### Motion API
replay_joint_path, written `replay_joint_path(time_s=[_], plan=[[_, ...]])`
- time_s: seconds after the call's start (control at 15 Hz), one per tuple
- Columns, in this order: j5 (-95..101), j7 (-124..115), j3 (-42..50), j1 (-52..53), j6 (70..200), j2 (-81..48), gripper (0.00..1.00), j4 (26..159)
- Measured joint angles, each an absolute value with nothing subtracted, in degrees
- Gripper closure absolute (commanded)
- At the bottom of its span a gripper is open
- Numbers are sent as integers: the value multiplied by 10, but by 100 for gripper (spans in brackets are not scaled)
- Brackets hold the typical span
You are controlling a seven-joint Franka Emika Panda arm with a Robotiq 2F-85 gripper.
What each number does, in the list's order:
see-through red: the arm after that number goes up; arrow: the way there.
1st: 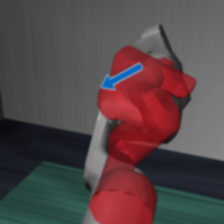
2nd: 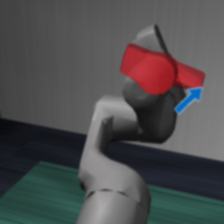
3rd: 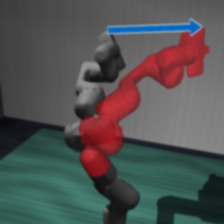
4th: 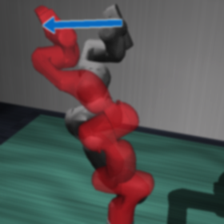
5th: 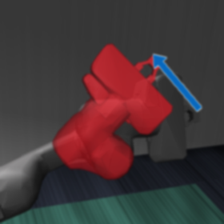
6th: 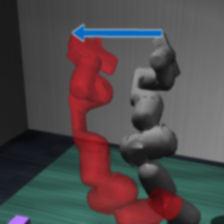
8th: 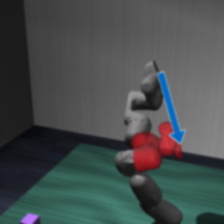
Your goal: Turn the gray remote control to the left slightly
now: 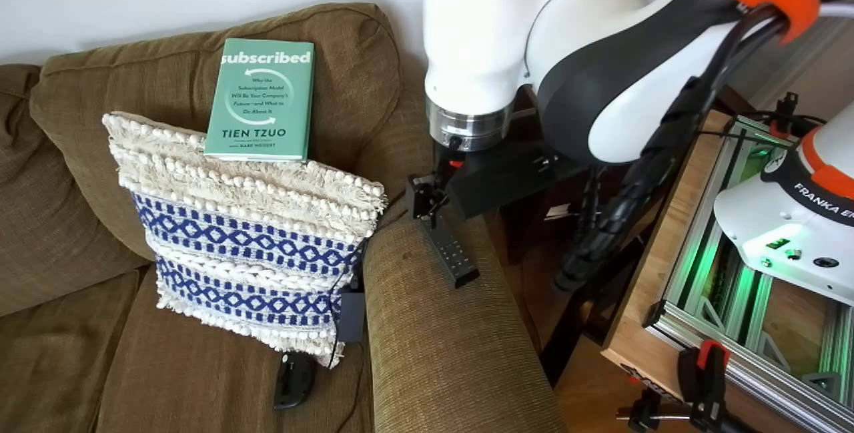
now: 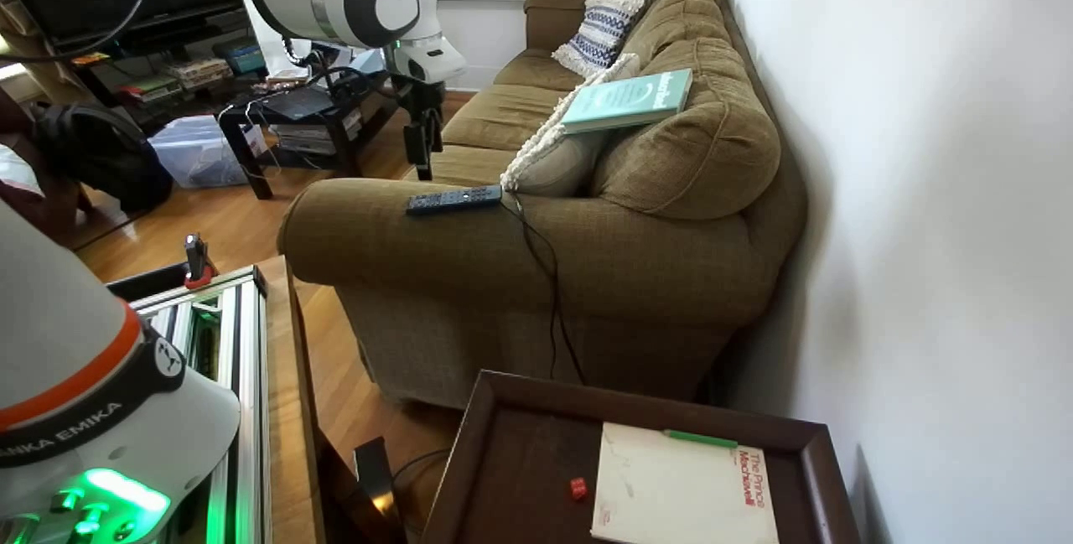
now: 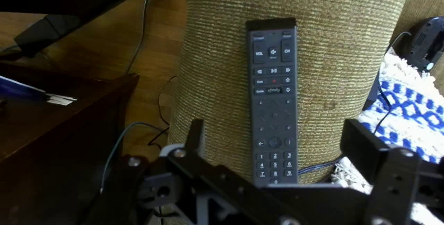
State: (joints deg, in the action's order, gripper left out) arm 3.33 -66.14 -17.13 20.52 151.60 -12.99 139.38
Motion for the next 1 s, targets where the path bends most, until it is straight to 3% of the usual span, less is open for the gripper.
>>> replay_joint_path(time_s=[1.0], plan=[[44,-692,-95,263,1540,-249,0,1304]])
